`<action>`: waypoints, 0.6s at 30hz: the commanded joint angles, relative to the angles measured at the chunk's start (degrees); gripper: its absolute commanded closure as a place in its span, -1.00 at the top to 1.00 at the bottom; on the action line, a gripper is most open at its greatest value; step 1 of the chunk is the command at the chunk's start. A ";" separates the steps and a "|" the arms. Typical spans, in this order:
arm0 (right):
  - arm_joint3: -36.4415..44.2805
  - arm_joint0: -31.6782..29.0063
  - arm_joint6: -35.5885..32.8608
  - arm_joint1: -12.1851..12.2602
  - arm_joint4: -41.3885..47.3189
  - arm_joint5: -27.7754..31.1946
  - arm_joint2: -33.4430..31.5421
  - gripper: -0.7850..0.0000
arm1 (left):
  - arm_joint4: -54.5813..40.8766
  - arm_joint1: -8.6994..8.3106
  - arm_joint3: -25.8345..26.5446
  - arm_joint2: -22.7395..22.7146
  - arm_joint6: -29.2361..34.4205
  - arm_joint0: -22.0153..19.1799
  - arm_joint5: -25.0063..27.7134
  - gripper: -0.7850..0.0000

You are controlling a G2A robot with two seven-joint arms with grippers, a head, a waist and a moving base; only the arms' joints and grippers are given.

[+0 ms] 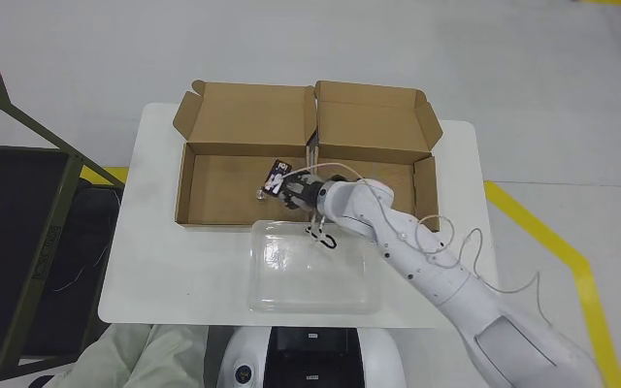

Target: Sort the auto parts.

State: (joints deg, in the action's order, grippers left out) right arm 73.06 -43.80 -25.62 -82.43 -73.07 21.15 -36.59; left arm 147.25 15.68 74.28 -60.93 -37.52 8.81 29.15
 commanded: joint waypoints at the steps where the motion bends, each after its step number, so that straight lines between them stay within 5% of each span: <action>1: -1.00 0.69 -0.88 -0.56 -0.09 -0.50 0.73 -1.00 | 0.00 0.00 0.00 0.00 0.00 0.00 0.00 1.00; 18: -10.06 4.78 -4.27 -4.76 1.34 -0.27 4.23 -1.00 | 0.00 0.00 0.00 0.00 0.00 0.00 0.00 1.00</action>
State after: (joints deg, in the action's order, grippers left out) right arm 63.38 -39.16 -29.70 -87.03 -71.78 20.76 -32.48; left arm 147.25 15.68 74.28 -60.93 -37.52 8.81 29.15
